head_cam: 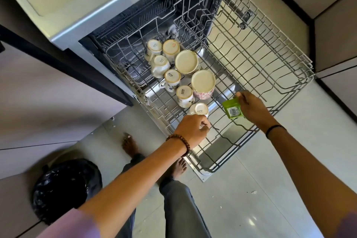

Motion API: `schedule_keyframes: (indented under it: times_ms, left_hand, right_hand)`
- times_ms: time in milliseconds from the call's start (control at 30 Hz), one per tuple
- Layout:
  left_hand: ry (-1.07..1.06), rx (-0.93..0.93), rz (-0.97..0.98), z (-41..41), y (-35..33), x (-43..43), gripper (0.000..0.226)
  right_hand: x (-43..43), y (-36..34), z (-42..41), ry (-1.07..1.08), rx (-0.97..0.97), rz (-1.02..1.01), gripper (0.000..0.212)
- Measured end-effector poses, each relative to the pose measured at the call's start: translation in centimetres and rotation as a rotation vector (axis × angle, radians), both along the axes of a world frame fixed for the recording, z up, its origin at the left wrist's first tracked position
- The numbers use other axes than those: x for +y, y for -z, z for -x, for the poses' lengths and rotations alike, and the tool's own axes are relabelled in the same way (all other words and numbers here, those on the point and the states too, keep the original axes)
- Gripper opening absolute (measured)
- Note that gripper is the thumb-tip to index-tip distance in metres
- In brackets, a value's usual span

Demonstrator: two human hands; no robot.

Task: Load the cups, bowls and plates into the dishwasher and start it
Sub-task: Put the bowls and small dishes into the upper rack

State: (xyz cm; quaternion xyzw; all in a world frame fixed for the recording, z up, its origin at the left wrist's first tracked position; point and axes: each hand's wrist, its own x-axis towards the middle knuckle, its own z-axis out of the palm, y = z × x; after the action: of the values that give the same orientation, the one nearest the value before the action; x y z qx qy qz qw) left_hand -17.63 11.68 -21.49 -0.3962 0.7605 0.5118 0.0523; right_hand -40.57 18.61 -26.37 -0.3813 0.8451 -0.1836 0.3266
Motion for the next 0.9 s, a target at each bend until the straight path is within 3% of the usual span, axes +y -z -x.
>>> schedule_keyframes:
  times_ms: [200,533,700,800,900]
  left_hand:
    - [0.009,0.008,-0.01,0.3,0.7,-0.3,0.019]
    - [0.002,-0.007,-0.077,1.0,1.8,0.2,0.016]
    - [-0.015,-0.02,-0.138,2.3,2.6,1.0,0.021]
    - [-0.023,-0.04,-0.186,3.1,2.9,1.5,0.031]
    - [-0.019,-0.055,-0.229,3.7,3.1,1.7,0.034]
  right_hand:
    - [-1.2,2.3,0.9,-0.022,-0.094,-0.017,0.038]
    - [-0.7,4.4,0.5,-0.02,0.155,0.046,0.027]
    - [0.1,4.1,0.1,-0.016,0.186,0.081,0.024]
    - [0.7,3.5,-0.6,0.038,0.17,0.104,0.034]
    - [1.3,2.5,-1.9,0.066,0.172,0.014,0.06]
